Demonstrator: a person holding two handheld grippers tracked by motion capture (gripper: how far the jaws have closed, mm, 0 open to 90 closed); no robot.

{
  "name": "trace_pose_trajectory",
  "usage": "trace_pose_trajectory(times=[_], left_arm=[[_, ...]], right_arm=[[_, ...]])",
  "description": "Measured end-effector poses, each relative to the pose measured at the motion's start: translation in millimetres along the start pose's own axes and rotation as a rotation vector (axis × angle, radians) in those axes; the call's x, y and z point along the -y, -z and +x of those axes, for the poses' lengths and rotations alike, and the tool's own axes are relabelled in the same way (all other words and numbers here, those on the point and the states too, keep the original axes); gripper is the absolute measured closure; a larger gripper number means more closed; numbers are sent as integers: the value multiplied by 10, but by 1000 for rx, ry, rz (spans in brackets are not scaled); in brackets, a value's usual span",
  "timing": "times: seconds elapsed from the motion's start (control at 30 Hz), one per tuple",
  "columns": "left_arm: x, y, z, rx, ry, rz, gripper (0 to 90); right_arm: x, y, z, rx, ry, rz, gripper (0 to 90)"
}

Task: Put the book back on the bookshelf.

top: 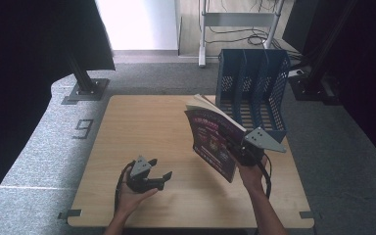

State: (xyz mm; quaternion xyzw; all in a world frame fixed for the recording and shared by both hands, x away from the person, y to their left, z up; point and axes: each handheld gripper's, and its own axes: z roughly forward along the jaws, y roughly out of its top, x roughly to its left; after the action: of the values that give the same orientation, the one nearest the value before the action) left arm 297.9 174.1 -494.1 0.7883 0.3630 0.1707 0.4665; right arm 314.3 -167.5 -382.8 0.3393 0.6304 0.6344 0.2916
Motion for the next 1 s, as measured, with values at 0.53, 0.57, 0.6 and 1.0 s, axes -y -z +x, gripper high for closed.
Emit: trace_pose_trajectory(times=[0.53,0.57,0.6,1.0], left_arm=[[43,3,40,1,24,16,218],[42,6,41,2,26,14,218],[41,10,42,3,27,13,218],[37,28,57,1,40,3,220]], right_arm=[[-145,-81,-70,31,-5,-17,813],[-152,-82,-70,32,-4,-17,813],[-158,-82,-72,32,-6,-17,813],[-224,-78,-106,49,-2,-34,813]])
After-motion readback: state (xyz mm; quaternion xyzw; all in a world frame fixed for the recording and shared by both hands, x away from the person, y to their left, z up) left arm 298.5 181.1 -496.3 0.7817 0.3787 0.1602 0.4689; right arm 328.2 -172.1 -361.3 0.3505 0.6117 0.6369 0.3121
